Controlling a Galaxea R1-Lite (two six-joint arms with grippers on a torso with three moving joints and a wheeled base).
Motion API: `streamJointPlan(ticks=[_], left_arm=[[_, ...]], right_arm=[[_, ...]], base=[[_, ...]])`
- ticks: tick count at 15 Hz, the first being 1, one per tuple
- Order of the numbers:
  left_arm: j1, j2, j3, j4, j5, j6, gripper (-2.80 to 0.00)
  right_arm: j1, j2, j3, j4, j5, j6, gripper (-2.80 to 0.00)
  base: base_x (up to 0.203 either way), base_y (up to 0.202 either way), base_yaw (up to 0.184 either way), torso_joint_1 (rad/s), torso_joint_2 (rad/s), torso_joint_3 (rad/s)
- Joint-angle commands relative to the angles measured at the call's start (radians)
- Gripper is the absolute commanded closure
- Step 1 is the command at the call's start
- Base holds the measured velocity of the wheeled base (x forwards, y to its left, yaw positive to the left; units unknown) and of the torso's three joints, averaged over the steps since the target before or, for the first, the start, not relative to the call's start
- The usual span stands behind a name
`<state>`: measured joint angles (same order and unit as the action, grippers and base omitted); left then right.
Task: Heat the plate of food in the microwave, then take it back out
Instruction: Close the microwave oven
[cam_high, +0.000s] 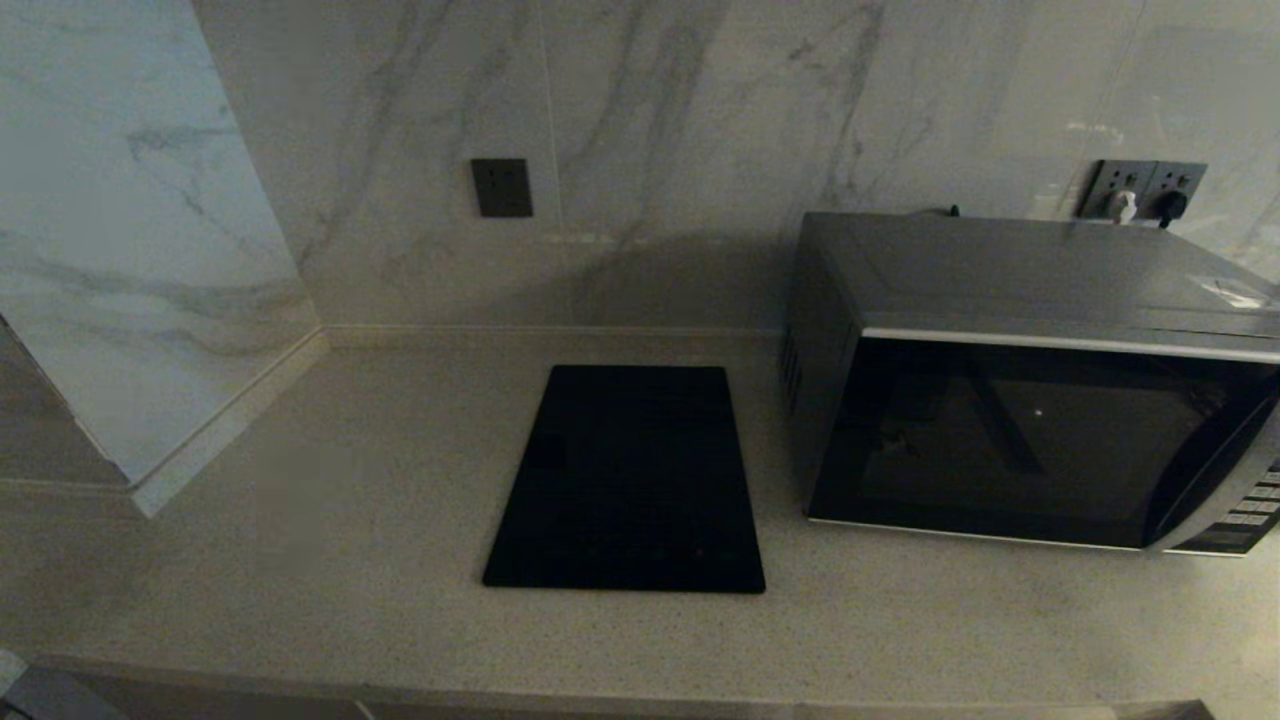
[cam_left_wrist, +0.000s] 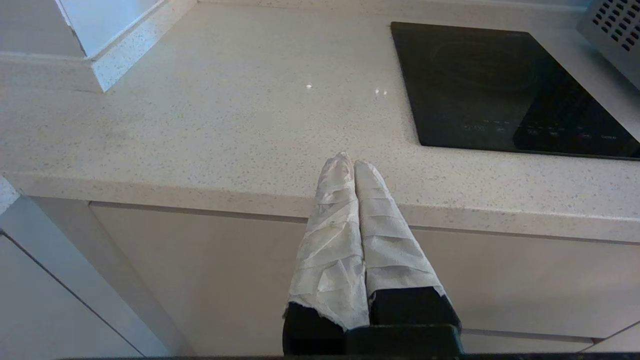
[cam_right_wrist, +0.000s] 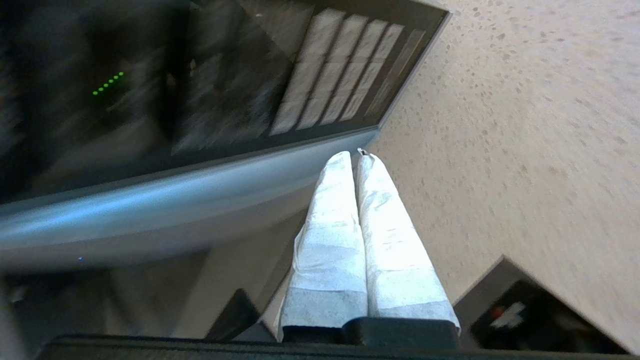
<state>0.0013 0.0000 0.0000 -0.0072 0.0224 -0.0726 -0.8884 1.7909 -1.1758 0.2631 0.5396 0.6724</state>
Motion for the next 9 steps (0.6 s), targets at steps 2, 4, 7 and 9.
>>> streamJointPlan(ticks=[2, 4, 7, 9], left_arm=[[0.0, 0.001, 0.0, 0.0, 0.001, -0.001, 0.0], [0.0, 0.001, 0.0, 0.0, 0.001, -0.001, 0.0], [0.0, 0.002, 0.0, 0.0, 0.001, -0.001, 0.0], [0.0, 0.001, 0.0, 0.0, 0.001, -0.001, 0.0]], right_arm=[[-0.032, 0.186, 0.0, -0.06, 0.062, -0.01, 0.0], [-0.032, 0.25, -0.025, -0.091, 0.106, -0.013, 0.0], [-0.022, 0.318, -0.043, -0.095, 0.171, -0.022, 0.0], [-0.01, 0.34, -0.044, -0.093, 0.204, -0.043, 0.0]], base=[[0.0, 0.0, 0.0, 0.0, 0.0, 0.0], [0.0, 0.0, 0.0, 0.0, 0.0, 0.0], [0.0, 0.0, 0.0, 0.0, 0.0, 0.0], [0.0, 0.0, 0.0, 0.0, 0.0, 0.0]])
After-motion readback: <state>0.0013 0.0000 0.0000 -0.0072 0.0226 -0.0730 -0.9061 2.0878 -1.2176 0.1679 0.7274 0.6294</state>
